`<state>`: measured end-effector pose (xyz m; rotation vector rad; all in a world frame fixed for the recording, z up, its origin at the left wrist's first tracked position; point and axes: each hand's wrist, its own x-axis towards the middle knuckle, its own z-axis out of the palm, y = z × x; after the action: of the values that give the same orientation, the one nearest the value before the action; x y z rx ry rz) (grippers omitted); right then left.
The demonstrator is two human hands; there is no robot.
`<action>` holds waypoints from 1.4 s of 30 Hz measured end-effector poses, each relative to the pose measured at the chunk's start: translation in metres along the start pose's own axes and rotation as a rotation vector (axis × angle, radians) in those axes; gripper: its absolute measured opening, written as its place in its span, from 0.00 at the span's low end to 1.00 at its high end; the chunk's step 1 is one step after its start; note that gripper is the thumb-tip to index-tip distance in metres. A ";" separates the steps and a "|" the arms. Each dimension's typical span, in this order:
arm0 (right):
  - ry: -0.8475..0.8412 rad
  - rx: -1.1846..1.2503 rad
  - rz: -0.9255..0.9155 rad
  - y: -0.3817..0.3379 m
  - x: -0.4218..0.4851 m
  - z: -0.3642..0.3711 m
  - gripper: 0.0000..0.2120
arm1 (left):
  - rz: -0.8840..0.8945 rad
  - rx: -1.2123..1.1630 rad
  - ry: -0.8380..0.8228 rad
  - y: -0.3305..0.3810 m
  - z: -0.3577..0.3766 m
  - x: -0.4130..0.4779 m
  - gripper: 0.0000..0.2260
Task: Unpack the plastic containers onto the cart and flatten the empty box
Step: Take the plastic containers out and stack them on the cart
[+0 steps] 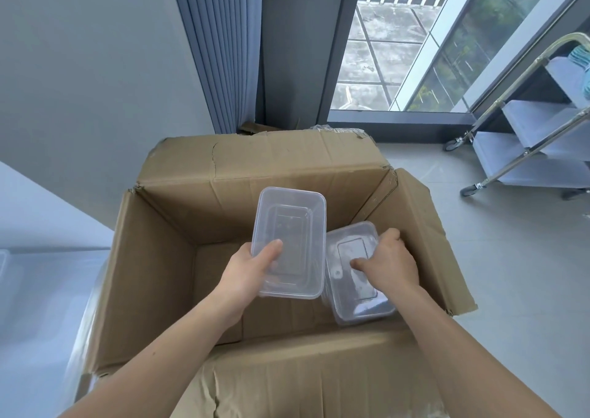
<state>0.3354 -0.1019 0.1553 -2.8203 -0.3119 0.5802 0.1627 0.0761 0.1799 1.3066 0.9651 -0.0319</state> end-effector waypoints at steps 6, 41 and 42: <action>-0.110 0.036 -0.027 -0.003 -0.004 -0.030 0.25 | 0.080 -0.007 0.016 0.009 -0.009 -0.004 0.25; -0.649 0.904 -0.666 -0.286 -0.336 0.078 0.20 | 0.134 -0.615 0.879 -0.161 -0.305 -0.328 0.05; -0.653 0.900 -0.656 -0.288 -0.345 0.086 0.19 | 0.122 -0.618 0.869 -0.168 -0.314 -0.332 0.05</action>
<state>-0.0552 0.0993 0.2829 -1.4972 -0.7987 1.0980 -0.3148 0.1185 0.2667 0.7707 1.4589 0.9242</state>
